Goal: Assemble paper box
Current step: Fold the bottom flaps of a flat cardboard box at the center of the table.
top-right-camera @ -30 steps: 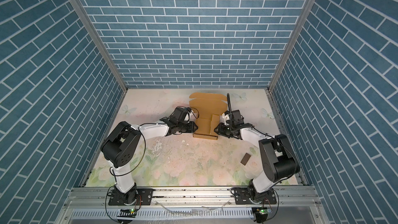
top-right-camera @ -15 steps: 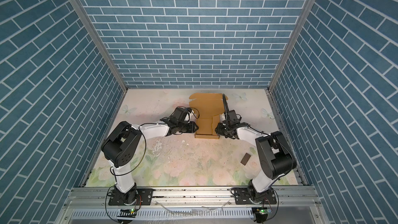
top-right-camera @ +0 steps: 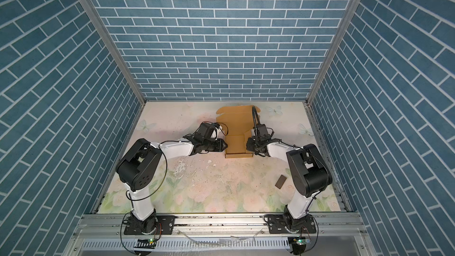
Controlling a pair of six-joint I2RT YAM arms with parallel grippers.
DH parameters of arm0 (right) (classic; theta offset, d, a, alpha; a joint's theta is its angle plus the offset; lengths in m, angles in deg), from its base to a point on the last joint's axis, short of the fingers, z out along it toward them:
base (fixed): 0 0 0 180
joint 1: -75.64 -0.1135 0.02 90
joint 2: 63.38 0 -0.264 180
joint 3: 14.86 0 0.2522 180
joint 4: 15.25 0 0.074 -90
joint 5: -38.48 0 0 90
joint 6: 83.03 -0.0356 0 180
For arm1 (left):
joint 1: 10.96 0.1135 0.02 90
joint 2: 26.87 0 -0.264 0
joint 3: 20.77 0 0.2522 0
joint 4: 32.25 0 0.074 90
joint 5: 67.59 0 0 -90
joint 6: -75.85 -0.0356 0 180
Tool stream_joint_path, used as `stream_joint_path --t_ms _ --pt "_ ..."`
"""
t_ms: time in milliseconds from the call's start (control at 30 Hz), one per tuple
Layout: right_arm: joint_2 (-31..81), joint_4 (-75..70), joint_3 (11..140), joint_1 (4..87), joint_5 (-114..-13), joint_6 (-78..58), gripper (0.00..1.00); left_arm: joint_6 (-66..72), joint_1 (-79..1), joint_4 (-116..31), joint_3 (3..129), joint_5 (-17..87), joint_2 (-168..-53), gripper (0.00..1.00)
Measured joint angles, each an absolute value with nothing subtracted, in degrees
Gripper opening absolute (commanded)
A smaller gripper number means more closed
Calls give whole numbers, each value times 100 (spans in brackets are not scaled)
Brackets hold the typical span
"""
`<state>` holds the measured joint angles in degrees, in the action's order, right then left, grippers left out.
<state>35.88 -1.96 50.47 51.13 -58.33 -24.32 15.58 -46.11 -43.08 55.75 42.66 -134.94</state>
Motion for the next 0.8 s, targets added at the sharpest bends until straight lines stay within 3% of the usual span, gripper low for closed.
stream_joint_path --t_ms 167,400,800 --pt "3743 -148 5130 5087 -5586 -2309 19 1550 -4613 -4240 5575 4299 -13494 37" --pt "3901 101 5351 5061 -5293 -1966 0 1513 -4618 -4111 5575 4323 -13417 47" --pt "3929 442 5541 5052 -5090 -1610 2 793 -4141 -5068 5578 4843 -12355 57"
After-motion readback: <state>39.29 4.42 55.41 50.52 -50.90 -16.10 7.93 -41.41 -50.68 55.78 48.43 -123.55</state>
